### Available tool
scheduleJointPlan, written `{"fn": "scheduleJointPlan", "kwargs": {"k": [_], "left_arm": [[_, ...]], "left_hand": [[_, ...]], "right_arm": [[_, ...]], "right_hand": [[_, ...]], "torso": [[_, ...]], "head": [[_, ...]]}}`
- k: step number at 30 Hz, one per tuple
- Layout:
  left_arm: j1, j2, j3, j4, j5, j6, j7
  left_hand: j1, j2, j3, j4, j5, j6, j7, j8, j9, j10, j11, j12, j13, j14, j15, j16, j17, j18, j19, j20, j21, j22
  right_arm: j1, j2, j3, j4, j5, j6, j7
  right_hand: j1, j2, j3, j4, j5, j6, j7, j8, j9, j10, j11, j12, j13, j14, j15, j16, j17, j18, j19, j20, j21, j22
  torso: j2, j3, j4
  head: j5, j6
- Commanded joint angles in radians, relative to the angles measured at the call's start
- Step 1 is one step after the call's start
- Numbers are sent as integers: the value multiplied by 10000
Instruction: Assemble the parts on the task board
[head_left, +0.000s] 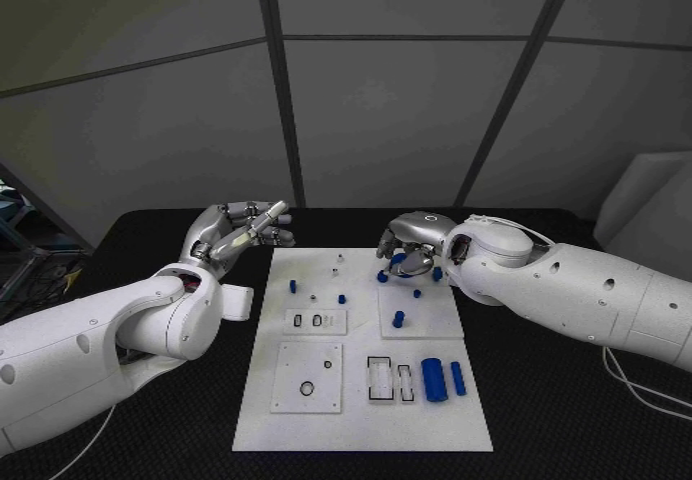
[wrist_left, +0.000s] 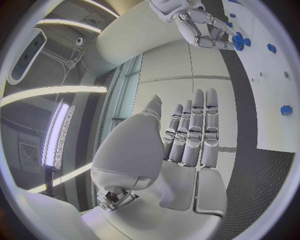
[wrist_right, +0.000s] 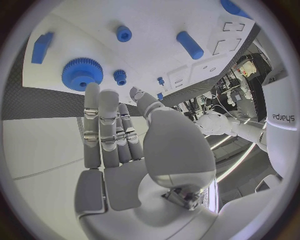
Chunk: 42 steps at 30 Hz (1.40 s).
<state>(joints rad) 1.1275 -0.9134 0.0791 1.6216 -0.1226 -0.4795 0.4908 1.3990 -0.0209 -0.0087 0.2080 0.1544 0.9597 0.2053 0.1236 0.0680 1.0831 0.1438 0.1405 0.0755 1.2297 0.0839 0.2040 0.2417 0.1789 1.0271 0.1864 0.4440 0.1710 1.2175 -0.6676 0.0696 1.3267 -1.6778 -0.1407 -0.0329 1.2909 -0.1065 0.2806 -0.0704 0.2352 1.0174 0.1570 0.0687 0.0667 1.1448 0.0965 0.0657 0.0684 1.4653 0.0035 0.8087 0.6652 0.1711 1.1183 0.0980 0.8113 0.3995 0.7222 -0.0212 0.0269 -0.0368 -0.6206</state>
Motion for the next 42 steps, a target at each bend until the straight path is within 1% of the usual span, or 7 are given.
{"fn": "scheduleJointPlan", "kwargs": {"k": [1,4,12,16,19,33,42], "left_arm": [[19,-4,16,29,-110,131,86],[19,-11,18,38,-110,115,78],[20,-38,21,64,-107,128,50],[21,-48,22,75,-107,143,36],[22,-59,23,84,-106,156,23],[25,-68,27,88,-106,237,-5],[28,-62,29,70,-106,312,-23]], "left_hand": [[-250,-8,-171,72,-63,-2,79,-80,-7,-18,54,-74,-10,-71,17,-113,70,20,-62,10,-61,-21],[-300,-9,-224,95,-64,-1,83,-103,-6,-18,59,-99,-10,-62,21,-146,104,23,-62,17,-67,-28],[-337,3,-258,116,-62,-1,86,-120,-5,-18,63,-117,-11,-55,24,-171,129,24,-62,22,-72,-32],[-337,3,-258,116,-62,-1,86,-120,-5,-18,63,-117,-11,-55,24,-171,129,24,-62,22,-72,-32],[-337,3,-258,116,-62,-1,86,-120,-5,-18,63,-117,-11,-55,24,-171,129,24,-62,22,-72,-32],[-352,17,-273,126,-60,-1,90,-130,-5,-21,65,-129,-11,-53,26,-186,144,25,-62,24,-75,-35],[-356,19,-278,128,-60,-2,93,-134,-5,-22,67,-133,-11,-53,27,-192,149,26,-63,25,-76,-36]], "right_arm": [[30,62,10,-6,-639,402,-434],[30,118,9,-69,-679,525,-488],[31,284,6,-259,-713,717,-508],[31,366,5,-337,-716,825,-497],[30,438,4,-407,-714,939,-496],[27,717,-2,-643,-652,1219,-464],[25,832,-61,-771,-638,1422,-508]], "right_hand": [[117,13,54,87,-40,-46,-9,-19,18,94,-25,54,23,363,46,709,732,119,-87,-1,211,130],[181,61,158,112,-63,-2,-18,-6,24,213,-47,83,36,399,33,1210,1245,105,-69,-9,440,337],[235,38,341,167,-60,27,-28,-14,21,272,-61,43,24,355,32,1742,1756,51,-35,-13,932,863],[271,38,467,193,-59,52,-33,-11,22,323,-66,38,22,392,26,2241,2275,-21,124,-15,1381,1434],[297,43,605,227,-62,80,-43,-8,24,393,-84,36,21,449,15,2804,2853,-123,375,-20,1951,2188],[374,63,1006,290,-60,140,-63,-9,26,602,-129,49,27,510,-19,3968,4062,-312,789,-32,3050,3628],[412,82,1212,302,-72,202,-54,7,35,698,-140,43,34,488,-23,4263,4316,-351,830,-34,3361,3979]], "torso": [[13,-4,0],[15,-15,8],[48,-6,3],[59,-7,5],[57,0,4],[80,3,8],[86,8,2]], "head": [[1,-4],[6,1],[-1,16],[-9,-24],[-20,-29],[18,-103],[-22,-147]]}}
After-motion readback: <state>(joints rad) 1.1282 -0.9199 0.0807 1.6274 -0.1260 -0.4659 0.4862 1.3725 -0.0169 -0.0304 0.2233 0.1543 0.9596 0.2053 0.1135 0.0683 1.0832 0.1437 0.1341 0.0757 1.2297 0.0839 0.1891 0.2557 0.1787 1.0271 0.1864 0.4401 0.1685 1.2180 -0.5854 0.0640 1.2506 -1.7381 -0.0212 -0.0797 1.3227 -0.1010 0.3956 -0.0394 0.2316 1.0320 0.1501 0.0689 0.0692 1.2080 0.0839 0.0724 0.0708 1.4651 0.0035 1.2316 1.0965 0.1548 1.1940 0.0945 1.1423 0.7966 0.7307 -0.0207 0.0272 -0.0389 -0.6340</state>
